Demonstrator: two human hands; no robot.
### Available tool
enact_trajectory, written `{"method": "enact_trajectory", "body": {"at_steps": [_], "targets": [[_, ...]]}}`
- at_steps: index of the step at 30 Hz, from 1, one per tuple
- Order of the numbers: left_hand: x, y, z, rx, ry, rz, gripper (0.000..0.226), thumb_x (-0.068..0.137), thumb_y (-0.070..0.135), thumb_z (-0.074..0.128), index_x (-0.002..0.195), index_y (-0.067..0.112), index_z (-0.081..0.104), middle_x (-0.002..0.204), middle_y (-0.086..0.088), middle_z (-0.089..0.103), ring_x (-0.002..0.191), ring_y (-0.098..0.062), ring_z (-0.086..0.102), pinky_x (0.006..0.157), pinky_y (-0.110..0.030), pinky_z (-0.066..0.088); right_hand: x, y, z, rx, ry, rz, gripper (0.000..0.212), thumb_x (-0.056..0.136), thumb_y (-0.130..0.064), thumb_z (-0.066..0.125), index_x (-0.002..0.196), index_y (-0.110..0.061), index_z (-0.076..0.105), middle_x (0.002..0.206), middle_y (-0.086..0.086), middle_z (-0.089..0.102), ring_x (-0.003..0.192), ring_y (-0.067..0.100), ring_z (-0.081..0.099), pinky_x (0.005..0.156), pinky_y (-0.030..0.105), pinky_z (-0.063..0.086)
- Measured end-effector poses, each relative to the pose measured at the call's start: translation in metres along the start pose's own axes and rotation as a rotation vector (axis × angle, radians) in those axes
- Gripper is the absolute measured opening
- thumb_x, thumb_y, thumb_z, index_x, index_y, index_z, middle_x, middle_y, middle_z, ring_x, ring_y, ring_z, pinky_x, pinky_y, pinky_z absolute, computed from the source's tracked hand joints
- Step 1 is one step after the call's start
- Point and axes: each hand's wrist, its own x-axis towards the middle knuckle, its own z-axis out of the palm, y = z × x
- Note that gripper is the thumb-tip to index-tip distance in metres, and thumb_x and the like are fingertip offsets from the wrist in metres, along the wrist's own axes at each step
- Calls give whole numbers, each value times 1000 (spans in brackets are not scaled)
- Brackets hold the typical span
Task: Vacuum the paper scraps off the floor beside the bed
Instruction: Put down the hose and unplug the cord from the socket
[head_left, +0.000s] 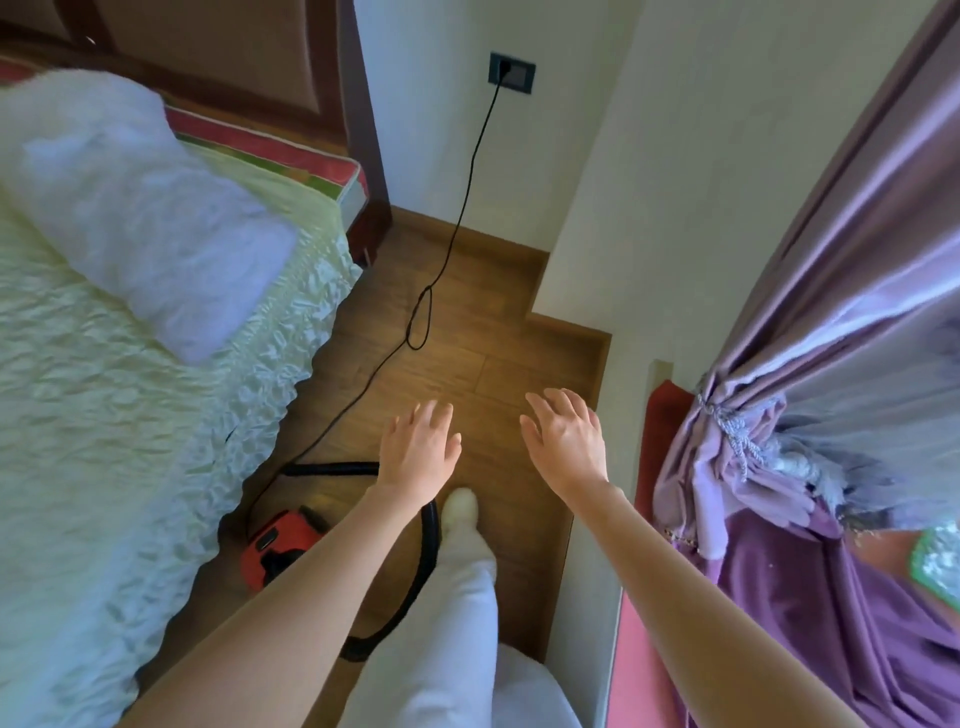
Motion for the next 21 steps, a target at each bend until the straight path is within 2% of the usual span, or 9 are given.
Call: {"method": "enact_trajectory", "body": {"at_steps": [9, 15, 21], "targets": [[166, -50, -60, 38, 59, -85, 47, 98, 40, 40, 139, 17, 44, 138, -5, 51, 126, -22, 49, 103, -38, 42, 192, -18, -23, -29, -141, -9, 44, 102, -39, 34, 142, -24, 44, 147, -1, 43, 143, 19, 26, 118, 38, 22], [268, -62, -88, 58, 56, -62, 44, 96, 39, 45, 134, 16, 50, 133, -5, 56, 123, -22, 52, 101, -38, 44, 299, -16, -35, -66, -182, 1, 46, 103, -41, 28, 145, -25, 38, 149, 0, 40, 142, 19, 28, 118, 39, 24], [389, -64, -104, 90, 23, -47, 49, 99, 42, 37, 142, 19, 40, 144, -4, 46, 135, -23, 39, 112, -39, 34, 425, -10, -38, -125, -196, -58, 47, 103, -41, 26, 145, -23, 38, 148, 1, 41, 140, 19, 30, 115, 36, 27]]}}
